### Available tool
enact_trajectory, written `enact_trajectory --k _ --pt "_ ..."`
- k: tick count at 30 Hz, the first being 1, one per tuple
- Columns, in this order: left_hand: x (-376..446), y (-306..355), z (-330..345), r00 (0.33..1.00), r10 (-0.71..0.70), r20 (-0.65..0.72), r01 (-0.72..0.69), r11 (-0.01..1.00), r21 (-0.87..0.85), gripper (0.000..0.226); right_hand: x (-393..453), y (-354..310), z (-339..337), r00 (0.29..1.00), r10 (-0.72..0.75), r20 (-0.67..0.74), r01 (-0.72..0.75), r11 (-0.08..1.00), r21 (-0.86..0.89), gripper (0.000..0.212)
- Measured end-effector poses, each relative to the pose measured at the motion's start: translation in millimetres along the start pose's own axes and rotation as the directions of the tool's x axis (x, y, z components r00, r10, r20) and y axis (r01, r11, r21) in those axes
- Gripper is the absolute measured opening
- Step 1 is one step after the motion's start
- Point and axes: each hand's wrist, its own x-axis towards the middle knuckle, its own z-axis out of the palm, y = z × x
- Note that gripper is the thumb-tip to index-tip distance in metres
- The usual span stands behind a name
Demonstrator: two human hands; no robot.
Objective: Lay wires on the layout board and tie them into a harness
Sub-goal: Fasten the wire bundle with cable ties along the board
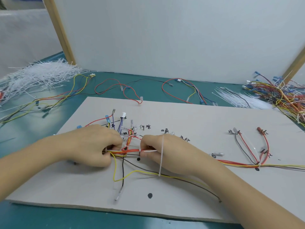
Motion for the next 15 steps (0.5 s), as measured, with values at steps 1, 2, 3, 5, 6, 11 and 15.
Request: enact_trajectory --k 1,2,3,5,6,11,15 --pt "2.5 -1.5 -3.2 1.000 0.008 0.014 -0.007 0.998 -0.056 0.008 0.5 0.6 -0.7 1.000 -0.006 0.004 0.006 1.000 0.015 0.008" --pt "4.2 -2.8 -5.6 1.000 0.011 0.018 -0.009 0.994 -0.111 0.008 1.3 1.1 -1.6 1.000 -0.010 0.009 0.010 1.000 0.024 0.009" --pt "4.9 -3.2 -8.9 1.000 0.015 0.020 -0.012 0.989 -0.145 0.009 1.7 1.4 -2.8 1.000 -0.011 0.012 0.011 0.999 0.030 0.008" --pt "2.0 -5.5 -13.6 0.999 0.035 -0.023 -0.038 0.988 -0.152 0.009 0.8 2.0 -4.2 1.000 -0.025 -0.011 0.025 1.000 0.006 0.013" --pt "-1.2 -8.3 -14.2 0.996 0.048 -0.077 -0.059 0.988 -0.145 0.007 -2.2 1.8 -3.9 0.999 -0.030 -0.039 0.028 0.999 -0.041 0.027" --pt "-25.3 -26.9 -1.6 0.960 0.043 -0.276 -0.101 0.974 -0.201 0.032 -41.0 12.5 1.4 0.887 -0.067 -0.457 -0.155 0.889 -0.430 0.056" --pt "-38.2 -37.4 23.4 0.932 -0.050 -0.359 -0.031 0.976 -0.217 0.043 -65.0 34.5 7.0 0.929 -0.082 -0.362 -0.165 0.782 -0.601 0.029"
